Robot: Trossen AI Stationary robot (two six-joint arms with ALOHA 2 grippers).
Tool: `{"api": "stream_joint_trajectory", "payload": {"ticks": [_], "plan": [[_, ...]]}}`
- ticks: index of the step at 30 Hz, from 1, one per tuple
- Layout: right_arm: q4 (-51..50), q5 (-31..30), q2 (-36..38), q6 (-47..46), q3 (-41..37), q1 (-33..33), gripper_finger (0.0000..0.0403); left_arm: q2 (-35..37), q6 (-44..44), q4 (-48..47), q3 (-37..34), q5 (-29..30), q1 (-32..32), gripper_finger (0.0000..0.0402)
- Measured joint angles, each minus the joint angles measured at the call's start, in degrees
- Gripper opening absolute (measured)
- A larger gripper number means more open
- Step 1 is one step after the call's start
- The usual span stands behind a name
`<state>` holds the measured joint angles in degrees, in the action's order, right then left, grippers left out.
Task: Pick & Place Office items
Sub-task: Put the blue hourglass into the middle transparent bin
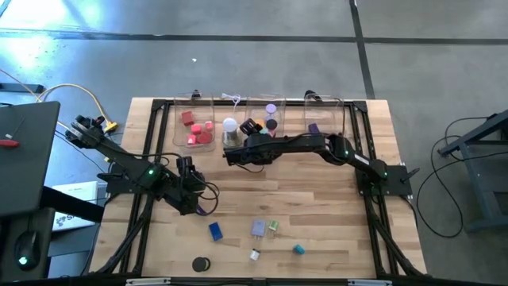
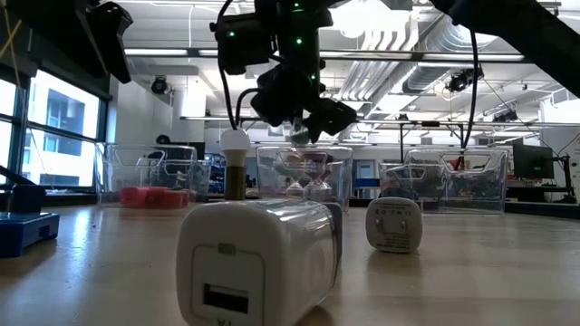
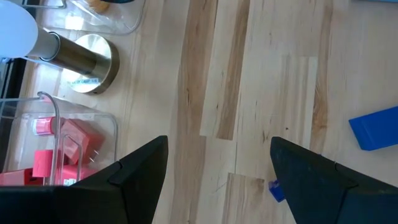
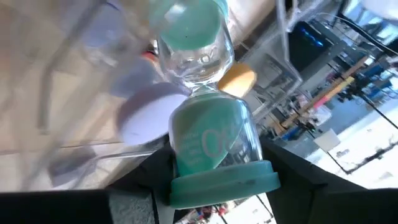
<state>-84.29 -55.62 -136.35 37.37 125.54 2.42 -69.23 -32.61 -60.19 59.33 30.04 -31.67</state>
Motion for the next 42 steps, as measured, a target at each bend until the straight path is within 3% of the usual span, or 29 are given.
{"api": "stream_joint_trajectory", "payload": {"ticks": [24, 42], "plan": [[-5.71, 4.72, 0.02, -7.74, 0.02, -0.94, 0.0182, 0.03, -0.87, 0.01, 0.0, -0.02, -0.02, 0.0273], [0.67, 4.11, 0.02, 2.48, 0.02, -0.01, 0.0182, 0.03, -0.87, 0.66, 0.02, -0.02, -0.02, 0.0273]]}}
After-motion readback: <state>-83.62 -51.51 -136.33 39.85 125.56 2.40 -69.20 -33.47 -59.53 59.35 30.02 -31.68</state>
